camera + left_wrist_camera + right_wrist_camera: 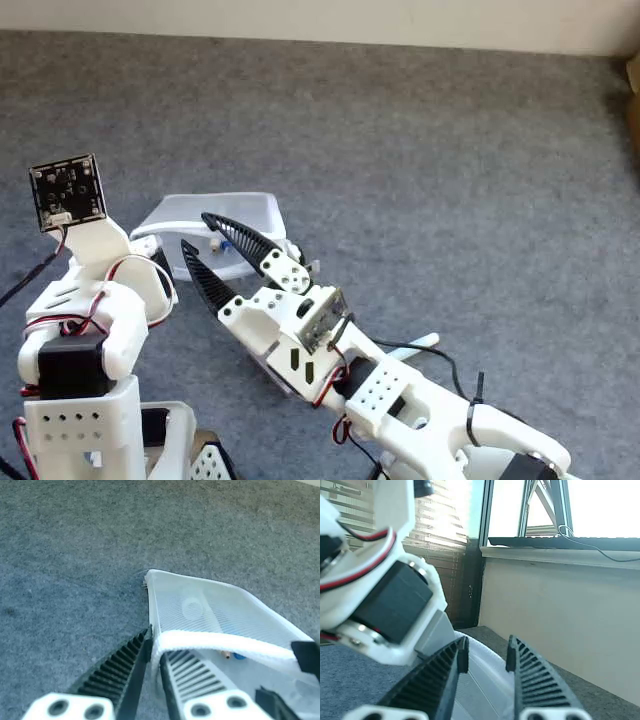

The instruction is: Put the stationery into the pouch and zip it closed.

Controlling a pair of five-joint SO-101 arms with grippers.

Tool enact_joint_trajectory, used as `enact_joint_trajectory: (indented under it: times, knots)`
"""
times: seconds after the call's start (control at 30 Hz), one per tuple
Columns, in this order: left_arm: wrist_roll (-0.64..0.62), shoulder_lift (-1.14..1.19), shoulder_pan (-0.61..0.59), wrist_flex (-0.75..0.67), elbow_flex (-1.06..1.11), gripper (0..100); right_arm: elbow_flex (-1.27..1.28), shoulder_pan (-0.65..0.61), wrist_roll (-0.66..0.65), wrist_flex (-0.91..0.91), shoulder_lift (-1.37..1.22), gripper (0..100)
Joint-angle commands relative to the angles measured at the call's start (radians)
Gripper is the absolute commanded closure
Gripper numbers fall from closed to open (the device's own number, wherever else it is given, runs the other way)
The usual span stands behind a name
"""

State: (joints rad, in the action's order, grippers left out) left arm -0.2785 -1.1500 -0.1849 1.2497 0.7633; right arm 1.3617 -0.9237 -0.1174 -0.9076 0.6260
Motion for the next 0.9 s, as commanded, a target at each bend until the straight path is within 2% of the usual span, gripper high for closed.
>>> enact_joint_trajectory:
  times: [0.0, 0.17, 0.33, 0.53, 0.6, 0.7, 0.87]
  knots:
    - [0.009, 0.001, -0.059, -0.094, 0.031, 99, -0.047, -0.035, -0.017, 0.105, 0.131, 87.9]
    - [0.002, 0.001, -0.142, -0.130, 0.058, 99, -0.053, -0.065, -0.015, 0.464, 0.392, 87.9]
    - [0.002, 0.001, -0.160, -0.130, 0.061, 99, -0.096, -0.071, -0.014, 0.865, 0.595, 87.9]
    - [-0.009, 0.001, -0.205, -0.130, 0.061, 99, -0.318, -0.077, 0.176, 1.354, 0.656, 87.9]
    - [-0.041, 0.001, -0.242, -0.130, 0.061, 99, -0.400, -0.081, 0.192, 1.486, 0.636, 87.9]
    - [-0.049, 0.001, -0.286, -0.130, 0.061, 99, -0.487, -0.082, 0.193, 1.620, 0.582, 87.9]
    - [-0.051, 0.001, -0.325, -0.130, 0.061, 99, -0.516, -0.084, 0.193, 1.695, 0.443, 87.9]
